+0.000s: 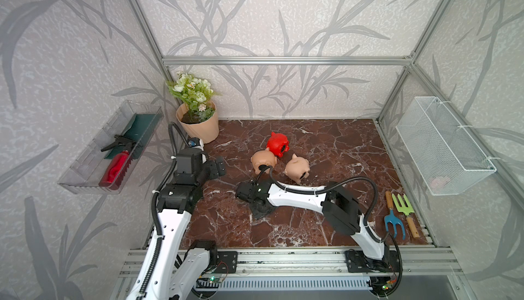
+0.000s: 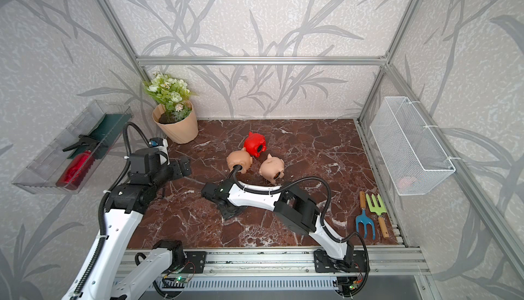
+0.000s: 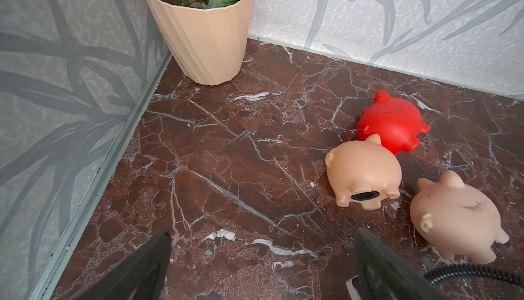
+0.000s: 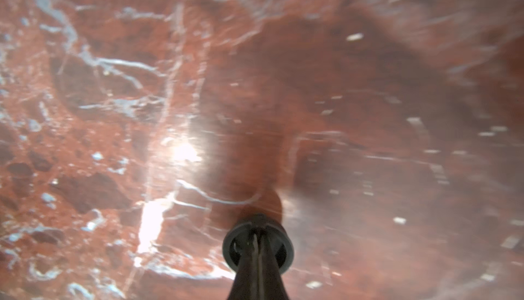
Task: Close piggy banks
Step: Pick up the knob at the center of the board.
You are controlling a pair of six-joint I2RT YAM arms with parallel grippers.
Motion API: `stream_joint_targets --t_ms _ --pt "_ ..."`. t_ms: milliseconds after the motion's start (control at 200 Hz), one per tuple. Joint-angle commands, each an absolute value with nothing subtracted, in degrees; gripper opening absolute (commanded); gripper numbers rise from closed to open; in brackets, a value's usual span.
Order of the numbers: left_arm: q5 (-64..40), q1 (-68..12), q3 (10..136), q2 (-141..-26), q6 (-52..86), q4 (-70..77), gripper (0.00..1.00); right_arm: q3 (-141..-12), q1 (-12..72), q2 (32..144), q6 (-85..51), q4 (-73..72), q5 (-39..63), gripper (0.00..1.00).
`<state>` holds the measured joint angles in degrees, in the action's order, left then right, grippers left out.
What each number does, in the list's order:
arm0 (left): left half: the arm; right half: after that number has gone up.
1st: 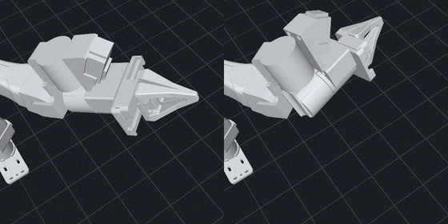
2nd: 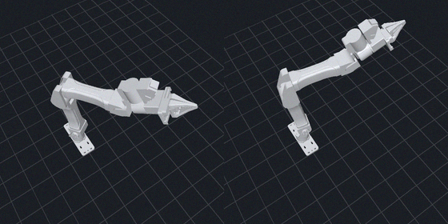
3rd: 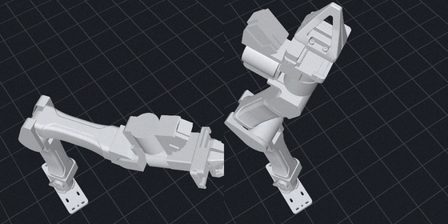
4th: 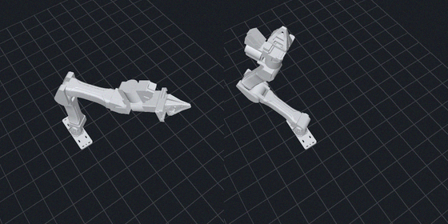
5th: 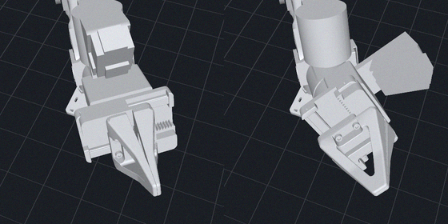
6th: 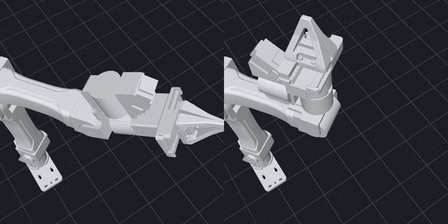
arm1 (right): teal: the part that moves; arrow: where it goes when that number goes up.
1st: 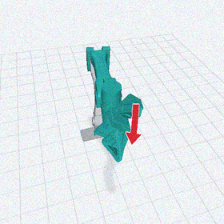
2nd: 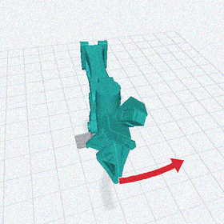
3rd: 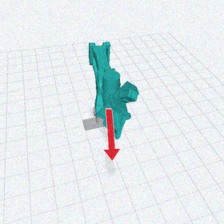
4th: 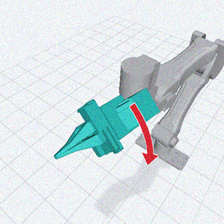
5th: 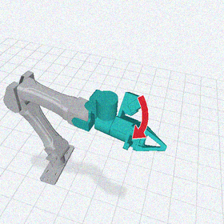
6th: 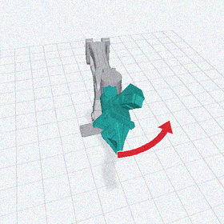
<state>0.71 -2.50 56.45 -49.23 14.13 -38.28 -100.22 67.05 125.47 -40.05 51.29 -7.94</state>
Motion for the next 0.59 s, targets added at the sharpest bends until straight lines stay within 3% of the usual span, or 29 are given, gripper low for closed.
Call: stream_joint_targets --t_ms 0,280,590 --pt "-4.3 -2.2 56.4 -50.4 15.2 -35.9 1.0 -96.6 64.8 116.8 -37.2 48.9 -11.0 0.0" --pt "-16.7 -4.3 58.0 -57.3 17.0 -30.6 0.98 -78.9 56.7 98.2 -31.9 34.8 -10.2 0.0" --pt "-18.6 -18.0 70.2 -74.2 13.5 -31.0 0.97 -52.8 43.8 77.6 -26.0 8.7 -8.0 0.0"
